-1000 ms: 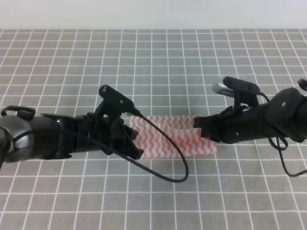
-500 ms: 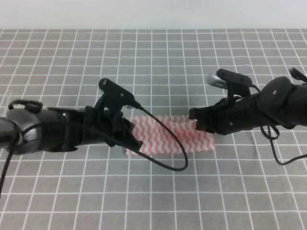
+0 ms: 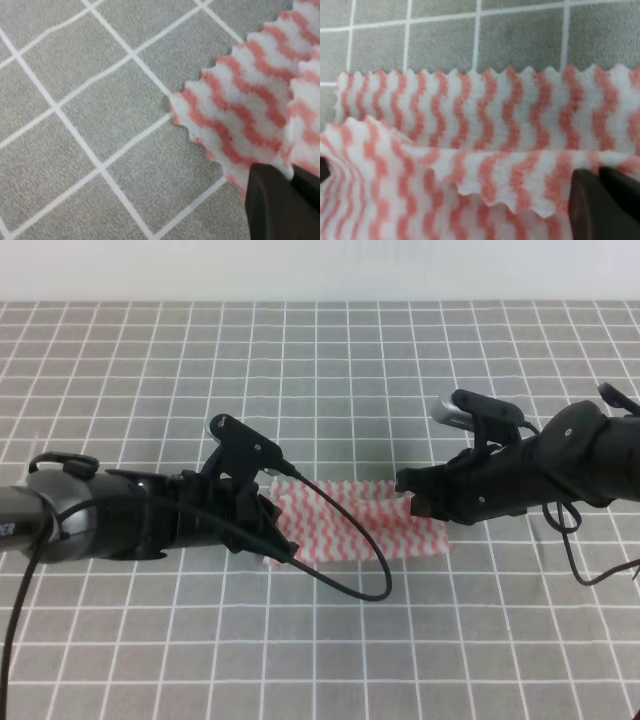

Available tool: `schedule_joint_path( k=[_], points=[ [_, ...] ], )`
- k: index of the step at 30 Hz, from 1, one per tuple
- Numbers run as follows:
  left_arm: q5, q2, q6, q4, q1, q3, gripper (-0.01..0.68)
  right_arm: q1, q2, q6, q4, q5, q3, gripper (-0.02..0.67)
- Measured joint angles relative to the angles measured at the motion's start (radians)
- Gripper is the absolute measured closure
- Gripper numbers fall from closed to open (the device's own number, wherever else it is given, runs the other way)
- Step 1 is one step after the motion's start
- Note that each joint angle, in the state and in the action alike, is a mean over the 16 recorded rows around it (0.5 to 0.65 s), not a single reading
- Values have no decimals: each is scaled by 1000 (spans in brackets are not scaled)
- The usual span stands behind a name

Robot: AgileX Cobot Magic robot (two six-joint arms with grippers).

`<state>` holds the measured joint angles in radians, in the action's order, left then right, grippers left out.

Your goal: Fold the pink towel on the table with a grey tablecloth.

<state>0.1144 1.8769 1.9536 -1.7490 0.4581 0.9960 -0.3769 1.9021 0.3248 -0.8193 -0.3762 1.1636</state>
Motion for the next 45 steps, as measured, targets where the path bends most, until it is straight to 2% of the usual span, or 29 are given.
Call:
schedule_joint_path(
  k=[45],
  points=[
    [8,13,17,0,0,35,677,23,1,6,-1,-5,3,664]
  ],
)
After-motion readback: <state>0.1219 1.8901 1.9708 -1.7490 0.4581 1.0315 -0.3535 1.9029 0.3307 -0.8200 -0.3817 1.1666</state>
